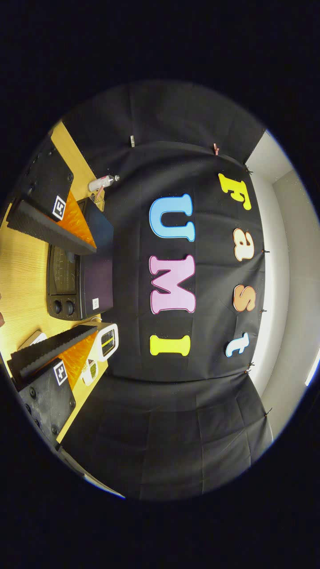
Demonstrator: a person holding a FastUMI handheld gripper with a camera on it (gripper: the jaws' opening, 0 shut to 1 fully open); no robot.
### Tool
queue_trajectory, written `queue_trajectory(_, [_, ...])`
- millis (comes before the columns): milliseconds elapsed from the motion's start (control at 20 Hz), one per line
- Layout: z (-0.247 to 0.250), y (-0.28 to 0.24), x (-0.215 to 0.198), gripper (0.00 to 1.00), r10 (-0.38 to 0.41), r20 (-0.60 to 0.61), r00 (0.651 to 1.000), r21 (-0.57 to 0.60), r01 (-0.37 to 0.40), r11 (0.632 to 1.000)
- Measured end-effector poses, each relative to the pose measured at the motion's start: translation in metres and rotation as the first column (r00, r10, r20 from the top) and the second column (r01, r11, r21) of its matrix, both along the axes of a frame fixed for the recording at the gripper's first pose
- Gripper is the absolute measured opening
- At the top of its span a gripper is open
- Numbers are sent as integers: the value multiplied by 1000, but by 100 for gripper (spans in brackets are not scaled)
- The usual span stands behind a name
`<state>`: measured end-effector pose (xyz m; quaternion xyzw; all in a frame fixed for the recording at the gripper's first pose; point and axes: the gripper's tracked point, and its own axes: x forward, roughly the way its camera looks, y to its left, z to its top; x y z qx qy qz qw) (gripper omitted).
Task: Open the toaster oven, put the food inside, and close the toaster oven door.
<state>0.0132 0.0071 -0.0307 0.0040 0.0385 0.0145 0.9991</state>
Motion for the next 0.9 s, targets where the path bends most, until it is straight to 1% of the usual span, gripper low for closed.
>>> queue_trajectory(150, [-7, 9, 5, 98, 13, -33, 999, -9, -13, 1000])
queue_trajectory(250, [-5, 11, 10, 98, 11, -34, 999, -28, -12, 1000])
queue_trajectory(450, [-14, 29, 24, 98, 55, -60, 997, -25, -56, 998])
queue_trajectory(600, [-26, 40, 34, 98, 73, -109, 991, -6, -74, 997])
queue_trajectory(700, [-31, 48, 42, 98, 82, -120, 989, 9, -81, 997])
queue_trajectory(900, [-52, 75, 66, 98, 122, -148, 981, -14, -126, 992])
